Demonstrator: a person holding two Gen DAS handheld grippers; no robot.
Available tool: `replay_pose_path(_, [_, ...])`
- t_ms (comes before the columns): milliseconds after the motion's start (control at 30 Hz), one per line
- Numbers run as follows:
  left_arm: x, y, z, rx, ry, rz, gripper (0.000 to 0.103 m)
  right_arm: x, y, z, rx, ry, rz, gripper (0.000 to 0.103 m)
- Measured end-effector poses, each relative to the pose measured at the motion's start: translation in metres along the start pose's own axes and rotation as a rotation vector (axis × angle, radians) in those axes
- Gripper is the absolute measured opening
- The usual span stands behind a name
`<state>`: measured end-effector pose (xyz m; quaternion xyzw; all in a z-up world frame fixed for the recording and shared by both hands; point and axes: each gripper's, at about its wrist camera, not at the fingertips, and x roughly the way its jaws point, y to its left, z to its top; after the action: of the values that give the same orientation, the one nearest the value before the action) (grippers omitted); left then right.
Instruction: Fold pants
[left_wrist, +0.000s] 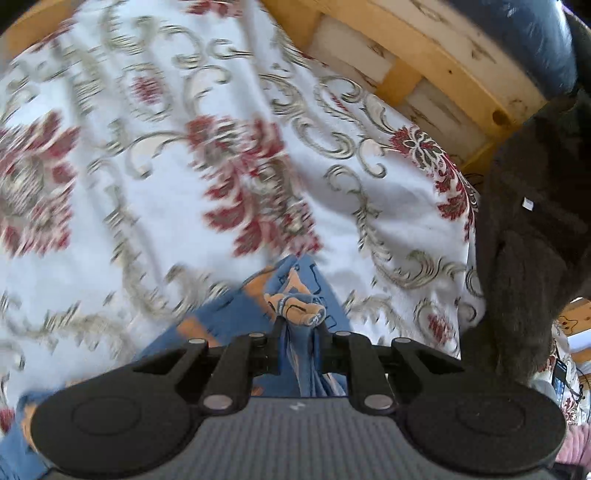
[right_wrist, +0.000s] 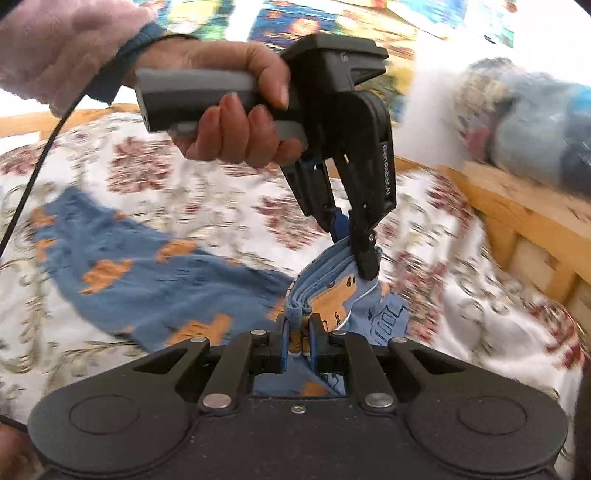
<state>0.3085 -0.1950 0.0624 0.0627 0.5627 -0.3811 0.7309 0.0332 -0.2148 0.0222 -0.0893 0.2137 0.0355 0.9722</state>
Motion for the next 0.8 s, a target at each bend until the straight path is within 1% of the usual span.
replay_pose_path(67, [-0.009, 0.022, -0.020, -0.016, -0.024, -0.002, 0.015, 0.003, 0.016, 0.002, -0.044, 0.003, 0.036, 0.011])
replay_pose_path(167, [-0.007, 0.051, -0.044, -0.044, -0.031, -0.001, 0.015, 0.013, 0.036, -0.003, -0.091, 0.035, 0.088, 0.011])
replay_pose_path(267, [0.002, 0.073, -0.068, -0.044, -0.049, -0.011, 0.015, 0.024, 0.049, -0.010, -0.112, 0.081, 0.123, 0.011])
replay_pose_path(333, [0.013, 0.087, -0.080, -0.053, -0.057, -0.015, 0.016, 0.032, 0.057, -0.015, -0.130, 0.111, 0.129, 0.011])
replay_pose_path(400, [0.021, 0.101, -0.091, -0.094, -0.075, -0.038, 0.022, 0.035, 0.063, -0.018, -0.144, 0.120, 0.131, 0.011])
replay_pose_path(433, [0.020, 0.108, -0.096, -0.127, -0.096, -0.059, 0.024, 0.037, 0.065, -0.018, -0.146, 0.121, 0.129, 0.012])
replay_pose_path(467, [0.017, 0.114, -0.101, -0.163, -0.123, -0.087, 0.031, 0.038, 0.066, -0.017, -0.148, 0.123, 0.129, 0.013])
replay_pose_path(500, [0.013, 0.119, -0.106, -0.190, -0.144, -0.105, 0.045, 0.041, 0.068, -0.015, -0.149, 0.125, 0.132, 0.013])
replay_pose_path(567, [0.006, 0.125, -0.112, -0.228, -0.176, -0.112, 0.062, 0.043, 0.071, -0.012, -0.145, 0.130, 0.128, 0.014])
replay_pose_path(667, [0.002, 0.130, -0.115, -0.261, -0.185, -0.114, 0.063, 0.046, 0.074, -0.010, -0.136, 0.143, 0.123, 0.014])
replay_pose_path(733, [0.006, 0.130, -0.115, -0.279, -0.168, -0.083, 0.055, 0.048, 0.076, -0.009, -0.145, 0.152, 0.122, 0.014])
replay_pose_path(767, [0.009, 0.130, -0.115, -0.288, -0.156, -0.061, 0.046, 0.048, 0.077, -0.009, -0.149, 0.156, 0.122, 0.014])
replay_pose_path(800, [0.012, 0.129, -0.114, -0.300, -0.145, -0.036, 0.043, 0.049, 0.078, -0.009, -0.152, 0.160, 0.123, 0.015])
